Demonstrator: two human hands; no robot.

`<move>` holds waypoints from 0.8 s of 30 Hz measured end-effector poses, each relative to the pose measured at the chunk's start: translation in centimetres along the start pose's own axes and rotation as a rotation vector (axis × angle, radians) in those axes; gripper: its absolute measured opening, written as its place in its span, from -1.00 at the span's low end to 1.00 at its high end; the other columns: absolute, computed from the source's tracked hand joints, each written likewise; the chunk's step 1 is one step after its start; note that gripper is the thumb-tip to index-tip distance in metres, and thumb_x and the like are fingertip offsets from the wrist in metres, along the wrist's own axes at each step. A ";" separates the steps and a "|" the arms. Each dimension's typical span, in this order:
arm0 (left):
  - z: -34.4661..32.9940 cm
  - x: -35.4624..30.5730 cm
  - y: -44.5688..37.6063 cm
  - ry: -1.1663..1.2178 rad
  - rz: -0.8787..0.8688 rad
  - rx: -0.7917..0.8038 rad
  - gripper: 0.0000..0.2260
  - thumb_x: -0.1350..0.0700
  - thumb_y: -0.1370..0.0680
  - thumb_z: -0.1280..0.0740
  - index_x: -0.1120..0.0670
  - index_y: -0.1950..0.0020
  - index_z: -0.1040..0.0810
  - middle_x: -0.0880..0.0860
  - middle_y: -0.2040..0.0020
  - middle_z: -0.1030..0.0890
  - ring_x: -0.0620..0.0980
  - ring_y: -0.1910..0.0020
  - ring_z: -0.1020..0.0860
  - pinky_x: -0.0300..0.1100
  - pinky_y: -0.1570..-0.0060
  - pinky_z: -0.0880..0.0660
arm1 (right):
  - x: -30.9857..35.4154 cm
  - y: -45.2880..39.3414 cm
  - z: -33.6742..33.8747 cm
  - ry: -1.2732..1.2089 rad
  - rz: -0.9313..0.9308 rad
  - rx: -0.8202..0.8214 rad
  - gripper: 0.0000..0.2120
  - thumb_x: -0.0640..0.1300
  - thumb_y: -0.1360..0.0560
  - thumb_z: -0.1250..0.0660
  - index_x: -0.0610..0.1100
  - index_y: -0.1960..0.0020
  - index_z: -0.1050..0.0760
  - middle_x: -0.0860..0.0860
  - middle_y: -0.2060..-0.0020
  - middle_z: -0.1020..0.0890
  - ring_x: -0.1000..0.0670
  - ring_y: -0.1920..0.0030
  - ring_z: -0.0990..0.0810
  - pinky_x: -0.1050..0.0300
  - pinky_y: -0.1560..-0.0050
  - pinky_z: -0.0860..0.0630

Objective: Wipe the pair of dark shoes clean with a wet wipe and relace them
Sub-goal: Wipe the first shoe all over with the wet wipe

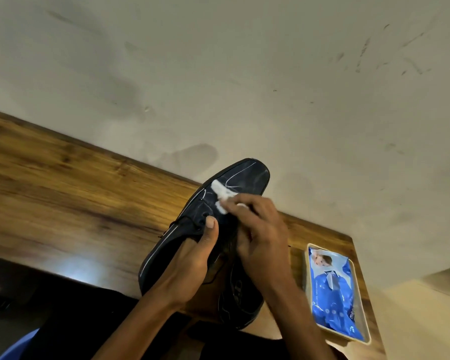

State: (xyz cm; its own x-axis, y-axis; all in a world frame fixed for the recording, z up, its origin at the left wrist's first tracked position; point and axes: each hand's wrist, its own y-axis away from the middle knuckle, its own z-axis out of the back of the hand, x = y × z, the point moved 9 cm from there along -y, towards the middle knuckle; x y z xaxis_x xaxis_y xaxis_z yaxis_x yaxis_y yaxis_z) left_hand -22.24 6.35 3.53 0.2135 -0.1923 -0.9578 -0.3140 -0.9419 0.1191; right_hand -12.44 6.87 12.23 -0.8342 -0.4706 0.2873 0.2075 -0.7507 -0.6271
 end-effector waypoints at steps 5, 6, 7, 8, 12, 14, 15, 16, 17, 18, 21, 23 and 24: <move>0.5 -0.5 0.8 -0.157 0.042 -0.065 -0.28 -0.50 -0.42 -0.04 0.19 0.27 -0.44 -0.02 0.43 -0.44 -0.03 0.38 -0.43 -0.29 0.29 -0.39 | -0.3 -0.8 0.0 0.084 0.087 -0.005 -0.66 -0.20 -0.54 -0.21 -0.22 -0.21 -0.66 -0.17 -0.13 -0.65 -0.11 -0.14 -0.54 0.10 -0.12 -0.53; 0.7 -0.4 1.1 -0.193 0.073 -0.099 -0.35 -0.46 -0.39 -0.05 0.16 0.35 -0.34 -0.12 0.52 -0.33 -0.12 0.47 -0.32 -0.36 0.41 -0.28 | -1.7 -1.5 0.4 0.136 0.047 -0.050 -0.65 -0.21 -0.53 -0.20 -0.23 -0.21 -0.66 -0.20 -0.12 -0.64 -0.14 -0.13 -0.53 0.10 -0.12 -0.51; 0.7 -0.3 1.2 -0.218 0.106 -0.120 -0.44 -0.42 -0.37 -0.06 0.10 0.38 -0.26 -0.16 0.57 -0.26 -0.18 0.52 -0.26 -0.38 0.48 -0.23 | -3.0 -2.0 0.9 0.168 -0.006 -0.092 -0.64 -0.22 -0.53 -0.20 -0.24 -0.21 -0.66 -0.22 -0.12 -0.64 -0.17 -0.13 -0.52 0.13 -0.14 -0.47; 0.6 -0.4 1.4 -0.237 0.132 -0.124 -0.49 -0.41 -0.36 -0.07 0.05 0.38 -0.23 -0.16 0.58 -0.25 -0.21 0.54 -0.24 -0.39 0.49 -0.23 | -4.2 -2.4 1.5 0.190 -0.053 -0.130 -0.64 -0.24 -0.52 -0.20 -0.25 -0.21 -0.66 -0.23 -0.11 -0.64 -0.21 -0.13 -0.53 0.18 -0.16 -0.41; 0.4 -0.3 1.0 -0.293 0.115 -0.098 -0.49 -0.44 -0.35 -0.15 -0.04 0.52 -0.21 -0.15 0.56 -0.23 -0.17 0.53 -0.24 -0.29 0.41 -0.25 | -4.6 -2.1 1.7 0.179 -0.096 -0.144 -0.69 -0.34 -0.51 -0.26 -0.27 -0.17 -0.68 -0.20 -0.09 -0.65 -0.24 -0.09 -0.58 0.27 -0.15 -0.34; 0.5 -0.5 0.7 -0.298 0.082 -0.093 -0.50 -0.37 -0.39 -0.22 -0.03 0.52 -0.23 -0.14 0.56 -0.24 -0.17 0.54 -0.25 -0.31 0.43 -0.26 | -2.3 -1.3 0.3 0.089 -0.041 -0.046 -0.69 -0.26 -0.53 -0.25 -0.22 -0.17 -0.69 -0.14 -0.10 -0.66 -0.15 -0.10 -0.59 0.25 -0.13 -0.41; 0.4 -0.7 0.6 -0.292 0.059 -0.081 -0.52 -0.32 -0.40 -0.26 -0.02 0.52 -0.25 -0.13 0.56 -0.25 -0.17 0.55 -0.26 -0.32 0.45 -0.25 | -1.0 -0.8 -0.3 0.034 -0.010 -0.004 -0.67 -0.22 -0.53 -0.23 -0.20 -0.18 -0.69 -0.11 -0.11 -0.66 -0.11 -0.11 -0.59 0.22 -0.14 -0.44; 0.4 -0.7 0.6 -0.289 0.046 -0.071 -0.53 -0.28 -0.41 -0.29 -0.01 0.53 -0.27 -0.12 0.57 -0.26 -0.19 0.57 -0.26 -0.33 0.47 -0.25 | -0.1 -0.3 -0.6 -0.010 0.020 0.020 -0.65 -0.19 -0.52 -0.23 -0.19 -0.20 -0.68 -0.09 -0.12 -0.66 -0.09 -0.13 -0.59 0.18 -0.14 -0.48; 0.4 -0.7 0.6 -0.289 0.045 -0.070 -0.53 -0.24 -0.42 -0.31 0.00 0.55 -0.29 -0.12 0.59 -0.26 -0.20 0.59 -0.25 -0.34 0.48 -0.24 | 0.4 -0.2 -0.8 -0.026 0.044 0.031 -0.64 -0.17 -0.52 -0.22 -0.18 -0.21 -0.68 -0.10 -0.12 -0.66 -0.09 -0.14 -0.59 0.14 -0.14 -0.50; 0.6 -0.5 0.6 -0.304 0.053 -0.079 -0.52 -0.22 -0.43 -0.32 0.00 0.56 -0.28 -0.12 0.60 -0.25 -0.20 0.60 -0.23 -0.35 0.49 -0.23 | 0.2 -0.4 -0.6 -0.005 0.060 0.029 -0.64 -0.17 -0.52 -0.22 -0.19 -0.21 -0.68 -0.12 -0.12 -0.66 -0.09 -0.13 -0.58 0.12 -0.12 -0.51; 1.3 0.5 1.0 -0.394 0.133 -0.163 -0.55 -0.18 -0.51 -0.35 -0.01 0.42 -0.25 -0.14 0.56 -0.26 -0.20 0.55 -0.25 -0.36 0.48 -0.28 | -2.7 -1.9 0.8 0.134 -0.007 -0.059 -0.63 -0.22 -0.53 -0.18 -0.24 -0.19 -0.68 -0.20 -0.10 -0.65 -0.16 -0.10 -0.53 0.21 -0.11 -0.41; 1.1 1.0 0.9 -0.427 0.133 -0.131 -0.52 -0.19 -0.54 -0.32 0.00 0.43 -0.21 -0.14 0.59 -0.22 -0.19 0.57 -0.21 -0.33 0.50 -0.25 | -5.2 -2.5 2.1 0.209 -0.104 -0.123 -0.67 -0.34 -0.52 -0.25 -0.25 -0.21 -0.66 -0.21 -0.10 -0.63 -0.18 -0.10 -0.52 0.28 -0.13 -0.35; 0.8 1.0 0.8 -0.449 0.119 -0.105 -0.49 -0.19 -0.55 -0.32 -0.01 0.46 -0.19 -0.13 0.61 -0.20 -0.19 0.60 -0.19 -0.33 0.52 -0.22 | -5.9 -2.5 2.4 0.232 -0.145 -0.138 -0.66 -0.41 -0.50 -0.31 -0.26 -0.22 -0.66 -0.21 -0.11 -0.63 -0.19 -0.11 -0.53 0.25 -0.13 -0.39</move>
State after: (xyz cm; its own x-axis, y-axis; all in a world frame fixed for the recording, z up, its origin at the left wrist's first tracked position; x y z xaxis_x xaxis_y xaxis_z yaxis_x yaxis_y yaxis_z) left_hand -23.03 5.66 2.42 -0.2461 -0.1845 -0.9515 -0.2122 -0.9477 0.2386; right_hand -6.78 10.43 13.86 -0.9477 -0.2328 0.2184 0.0195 -0.7252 -0.6883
